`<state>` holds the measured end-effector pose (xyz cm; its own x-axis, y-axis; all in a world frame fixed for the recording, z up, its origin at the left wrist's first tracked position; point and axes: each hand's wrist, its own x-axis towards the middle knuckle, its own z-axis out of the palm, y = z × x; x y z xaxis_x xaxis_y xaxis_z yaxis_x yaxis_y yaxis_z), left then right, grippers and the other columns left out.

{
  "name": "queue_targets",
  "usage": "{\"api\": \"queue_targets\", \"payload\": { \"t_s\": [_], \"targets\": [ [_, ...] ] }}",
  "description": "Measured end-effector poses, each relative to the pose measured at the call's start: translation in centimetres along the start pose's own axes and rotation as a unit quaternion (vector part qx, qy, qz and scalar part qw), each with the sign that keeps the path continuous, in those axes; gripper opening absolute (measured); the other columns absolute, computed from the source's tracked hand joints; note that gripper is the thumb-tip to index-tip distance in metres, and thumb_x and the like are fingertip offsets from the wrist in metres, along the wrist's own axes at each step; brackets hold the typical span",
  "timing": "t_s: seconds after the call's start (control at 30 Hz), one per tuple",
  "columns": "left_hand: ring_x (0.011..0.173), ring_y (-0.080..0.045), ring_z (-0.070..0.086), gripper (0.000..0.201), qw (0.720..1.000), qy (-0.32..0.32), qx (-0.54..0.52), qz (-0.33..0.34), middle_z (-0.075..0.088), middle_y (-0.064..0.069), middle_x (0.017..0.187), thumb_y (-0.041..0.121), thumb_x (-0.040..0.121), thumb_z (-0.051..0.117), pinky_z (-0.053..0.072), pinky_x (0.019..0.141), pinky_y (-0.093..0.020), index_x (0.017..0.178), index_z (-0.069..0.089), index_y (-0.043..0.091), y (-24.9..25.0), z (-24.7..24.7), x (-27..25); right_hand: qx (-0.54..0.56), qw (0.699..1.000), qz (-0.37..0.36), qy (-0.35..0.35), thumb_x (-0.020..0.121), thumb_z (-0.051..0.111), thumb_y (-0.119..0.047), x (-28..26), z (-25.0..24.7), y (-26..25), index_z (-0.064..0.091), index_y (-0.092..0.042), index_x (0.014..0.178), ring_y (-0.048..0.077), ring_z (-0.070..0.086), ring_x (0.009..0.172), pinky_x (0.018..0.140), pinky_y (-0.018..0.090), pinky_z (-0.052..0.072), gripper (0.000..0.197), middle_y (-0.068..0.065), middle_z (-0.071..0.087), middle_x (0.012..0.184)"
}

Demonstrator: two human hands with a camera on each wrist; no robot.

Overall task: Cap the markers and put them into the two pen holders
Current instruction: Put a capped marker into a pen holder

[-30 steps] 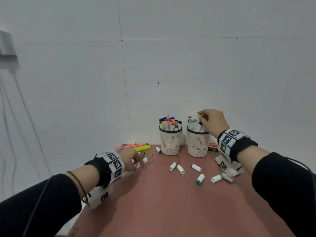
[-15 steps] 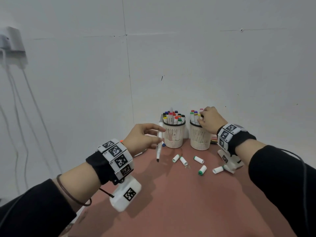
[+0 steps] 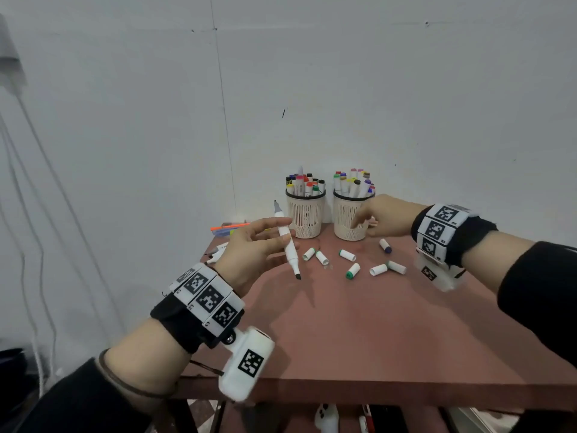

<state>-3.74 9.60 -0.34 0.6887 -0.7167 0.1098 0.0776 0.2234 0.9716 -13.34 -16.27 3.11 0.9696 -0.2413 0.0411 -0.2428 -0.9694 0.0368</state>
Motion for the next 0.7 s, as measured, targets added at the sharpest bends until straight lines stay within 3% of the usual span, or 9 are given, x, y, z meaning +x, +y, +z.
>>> {"api": "queue_targets", "payload": {
  "t_s": [0.13, 0.27, 0.37, 0.43, 0.53, 0.7],
  "targets": [
    [0.079, -0.020, 0.070, 0.027, 0.996, 0.017, -0.080, -0.028, 0.067, -0.014, 0.098, -0.010, 0.089, 0.051, 0.059, 0.066, -0.030, 0.108, 0.061, 0.006, -1.7, 0.2, -1.3, -0.048, 0.990, -0.008, -0.129, 0.083, 0.063, -0.010, -1.3, 1.5, 0.1, 0.065, -0.021, 0.117, 0.014, 0.056, 0.092, 0.077, 0.021, 0.042, 0.035, -0.001, 0.060, 0.100],
    [0.078, -0.022, 0.071, 0.025, 0.988, 0.051, -0.136, -0.059, 0.067, -0.017, 0.096, -0.012, 0.089, 0.050, 0.060, 0.065, -0.031, 0.103, 0.061, 0.005, -4.3, 0.6, -2.5, -0.059, 0.985, -0.013, -0.161, 0.082, 0.069, -0.017, -1.2, 2.8, 0.5, 0.067, -0.022, 0.112, 0.010, 0.055, 0.081, 0.063, 0.014, 0.039, 0.031, -0.003, 0.062, 0.092],
    [0.086, -0.029, 0.067, 0.022, 0.981, 0.085, -0.158, -0.068, 0.064, -0.022, 0.099, -0.013, 0.088, 0.051, 0.058, 0.076, -0.038, 0.100, 0.061, 0.003, -6.2, 1.1, -2.7, -0.057, 0.982, -0.006, -0.177, 0.082, 0.069, -0.025, -1.1, 3.5, 0.4, 0.070, -0.023, 0.105, 0.009, 0.056, 0.077, 0.060, 0.013, 0.039, 0.023, -0.009, 0.060, 0.078],
    [0.086, -0.030, 0.067, 0.021, 0.978, 0.103, -0.166, -0.072, 0.062, -0.024, 0.099, -0.013, 0.087, 0.053, 0.058, 0.077, -0.038, 0.097, 0.061, 0.004, -7.3, 1.5, -2.8, -0.056, 0.979, -0.006, -0.195, 0.082, 0.068, -0.024, -0.9, 3.9, 0.2, 0.072, -0.022, 0.102, 0.007, 0.055, 0.070, 0.060, 0.014, 0.039, 0.020, -0.014, 0.056, 0.070],
    [0.087, -0.029, 0.066, 0.020, 0.972, 0.116, -0.185, -0.089, 0.062, -0.022, 0.099, -0.012, 0.086, 0.054, 0.059, 0.072, -0.036, 0.098, 0.062, 0.003, -8.3, 1.8, -2.7, -0.059, 0.979, -0.015, -0.195, 0.084, 0.067, -0.021, -0.6, 4.3, -0.1, 0.071, -0.022, 0.103, 0.004, 0.051, 0.069, 0.059, 0.011, 0.037, 0.020, -0.014, 0.055, 0.072],
    [0.097, -0.033, 0.063, 0.019, 0.971, 0.113, -0.194, -0.080, 0.062, -0.022, 0.103, -0.009, 0.087, 0.055, 0.058, 0.075, -0.036, 0.098, 0.063, 0.004, -9.0, 1.3, -2.4, 0.007, 0.992, 0.026, -0.127, 0.084, 0.057, -0.005, -0.2, 2.9, 1.6, 0.070, -0.021, 0.102, 0.016, 0.064, 0.078, 0.070, 0.019, 0.046, 0.027, -0.009, 0.062, 0.072]
  ]
}}
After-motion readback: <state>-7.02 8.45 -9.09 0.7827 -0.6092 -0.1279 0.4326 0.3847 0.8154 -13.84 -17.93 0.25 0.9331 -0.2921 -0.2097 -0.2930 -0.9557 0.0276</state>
